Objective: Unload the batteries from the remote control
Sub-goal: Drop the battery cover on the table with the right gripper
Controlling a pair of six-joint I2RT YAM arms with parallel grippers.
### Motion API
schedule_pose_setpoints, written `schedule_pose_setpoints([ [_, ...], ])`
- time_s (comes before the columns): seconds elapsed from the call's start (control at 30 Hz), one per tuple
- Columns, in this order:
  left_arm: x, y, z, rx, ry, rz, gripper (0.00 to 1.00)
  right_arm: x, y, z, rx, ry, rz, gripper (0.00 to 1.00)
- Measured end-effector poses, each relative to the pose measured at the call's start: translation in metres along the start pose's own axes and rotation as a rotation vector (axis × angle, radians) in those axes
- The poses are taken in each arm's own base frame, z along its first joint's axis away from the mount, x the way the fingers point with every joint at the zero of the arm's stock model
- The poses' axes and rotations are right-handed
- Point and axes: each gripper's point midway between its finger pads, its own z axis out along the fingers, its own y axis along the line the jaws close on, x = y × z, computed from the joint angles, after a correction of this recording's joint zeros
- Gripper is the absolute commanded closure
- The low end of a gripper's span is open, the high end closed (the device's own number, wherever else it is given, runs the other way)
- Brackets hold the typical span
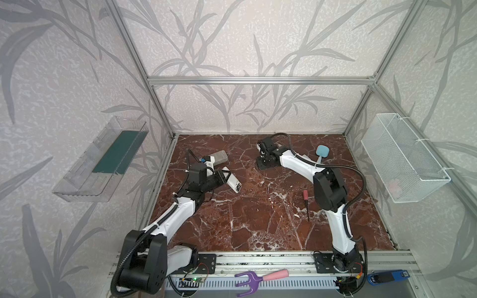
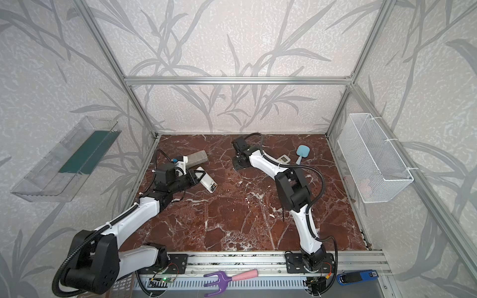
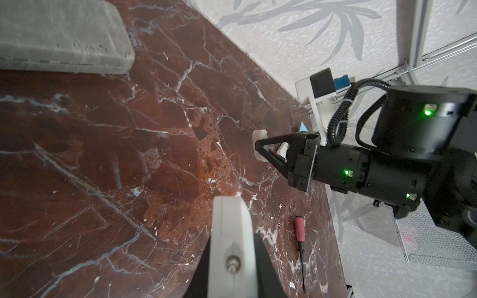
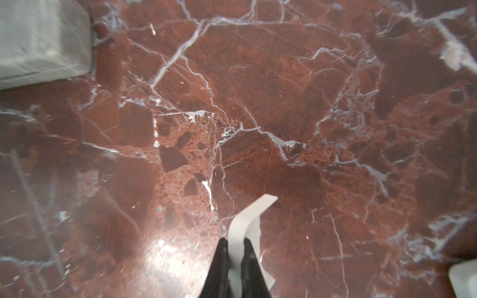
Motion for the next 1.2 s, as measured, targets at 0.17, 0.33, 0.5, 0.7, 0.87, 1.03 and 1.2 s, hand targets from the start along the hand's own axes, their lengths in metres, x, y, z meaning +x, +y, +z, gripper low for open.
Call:
schedule_pose_setpoints([
  [0.17,0.009,0.005,0.001,-0.015,0.037,-0.017,1.00,0.023,-0.011,0.015,0.075,0.110,-0.051,0.90],
  [0.33,0.015,0.008,0.000,-0.028,0.053,-0.019,1.00,0.024,-0.013,0.014,0.104,0.146,-0.079,0.68],
  [0.5,0.027,0.016,-0.002,-0.033,0.069,-0.044,1.00,0.029,-0.010,0.011,0.131,0.158,-0.105,0.60],
  [0.7,0.038,0.023,-0.001,-0.030,0.088,-0.063,1.00,0.050,-0.004,-0.004,0.120,0.177,-0.112,0.60],
  [0.87,0.040,0.028,0.011,-0.015,0.100,-0.089,0.97,0.057,-0.002,-0.042,0.061,0.119,-0.081,0.59],
  [1.03,0.061,0.045,0.033,-0.028,0.198,-0.172,0.96,0.067,0.008,-0.074,-0.054,0.026,-0.022,0.59],
  [1.2,0.078,0.044,0.054,0.017,0.251,-0.209,0.94,0.104,0.007,-0.072,-0.109,0.040,0.037,0.59],
])
